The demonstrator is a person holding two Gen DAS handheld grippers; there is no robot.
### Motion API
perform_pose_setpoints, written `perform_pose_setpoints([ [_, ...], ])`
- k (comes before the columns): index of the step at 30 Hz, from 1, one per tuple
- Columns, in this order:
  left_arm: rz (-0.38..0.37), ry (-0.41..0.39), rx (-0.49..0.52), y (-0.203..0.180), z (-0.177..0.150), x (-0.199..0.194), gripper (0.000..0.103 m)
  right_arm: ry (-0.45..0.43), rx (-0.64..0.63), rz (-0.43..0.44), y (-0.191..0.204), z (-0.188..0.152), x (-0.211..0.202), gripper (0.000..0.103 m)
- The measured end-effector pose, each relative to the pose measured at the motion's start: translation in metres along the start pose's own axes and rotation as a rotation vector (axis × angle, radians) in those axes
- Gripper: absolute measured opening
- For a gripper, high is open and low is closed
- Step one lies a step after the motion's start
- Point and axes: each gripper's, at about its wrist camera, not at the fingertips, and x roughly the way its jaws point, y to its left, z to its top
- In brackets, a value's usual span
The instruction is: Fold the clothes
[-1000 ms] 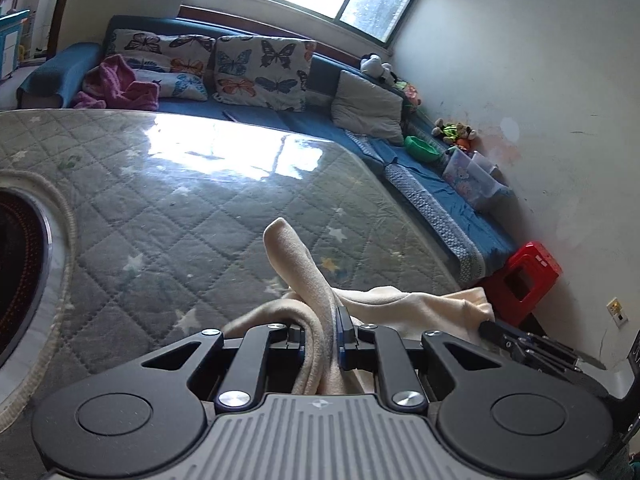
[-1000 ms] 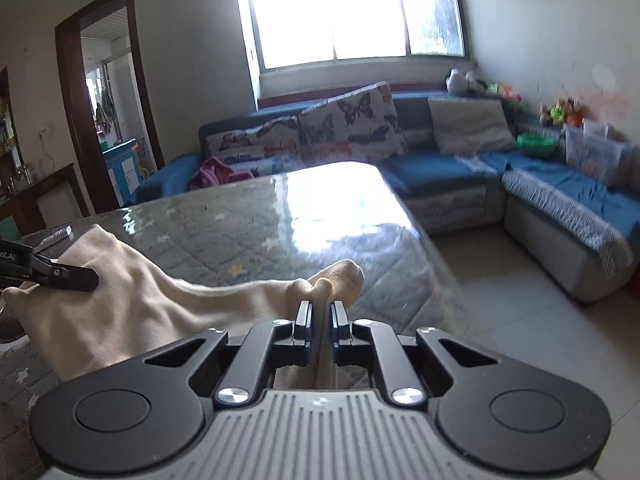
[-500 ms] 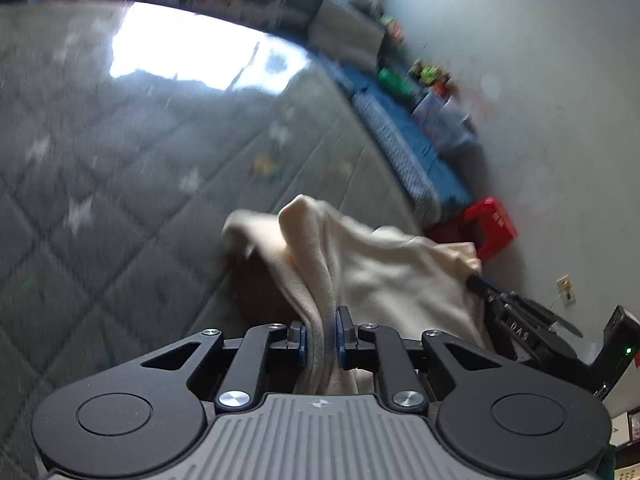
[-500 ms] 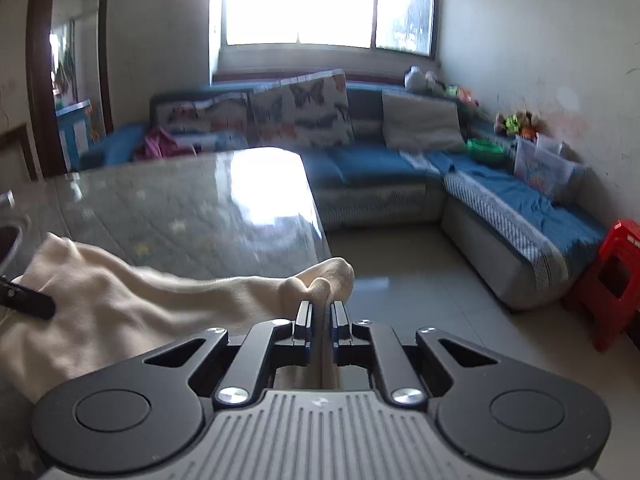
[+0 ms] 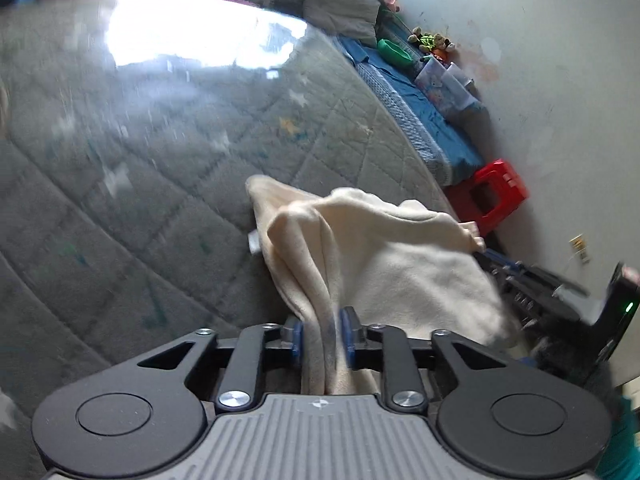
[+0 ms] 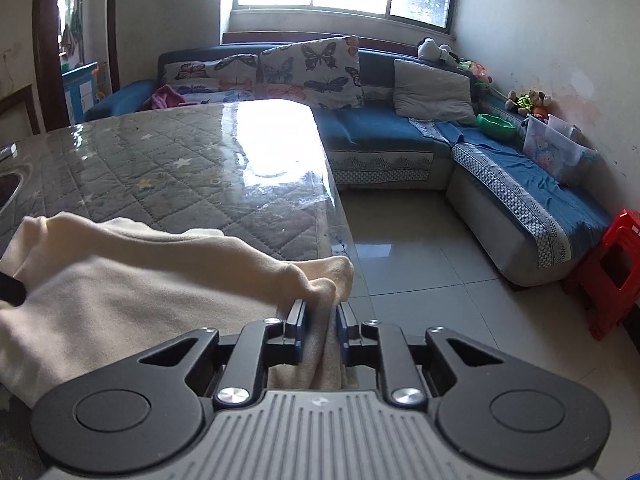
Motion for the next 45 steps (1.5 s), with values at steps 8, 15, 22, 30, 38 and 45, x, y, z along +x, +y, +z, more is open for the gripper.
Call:
perform_pose_setpoints([
  [8, 0.118, -0.125, 0.148, -0.016, 0.007, -0.025, 0.031, -0.067, 0.063, 0.049, -0.005, 0.014, -0.011, 0.019],
  [15, 0.049, -0.143, 0.171, -0.03, 0.022, -0.006, 0.018, -0.035, 0.063, 0.13, 0.014, 0.024, 0.015, 0.019],
  [22, 0.07, -0.122, 0.179, -0.029, 0.035, 0.027, 0.014, -0.034, 0.058, 0.128, 0.021, 0.025, 0.031, 0.019],
  [30, 0.068, -0.14, 0.162, -0.024, 0.034, 0.023, 0.013, -0.056, 0.057, 0.129, 0.016, 0.022, 0.016, 0.021],
  [38, -0.017, -0.152, 0.235, -0.045, 0.0, -0.003, 0.013, -0.063, 0.046, 0.127, 0.011, -0.013, -0.042, 0.025],
  [45, -0.025, -0.145, 0.313, -0.059, -0.039, -0.008, 0.014, -0.079, 0.043, 0.091, 0.014, -0.047, -0.07, 0.025],
])
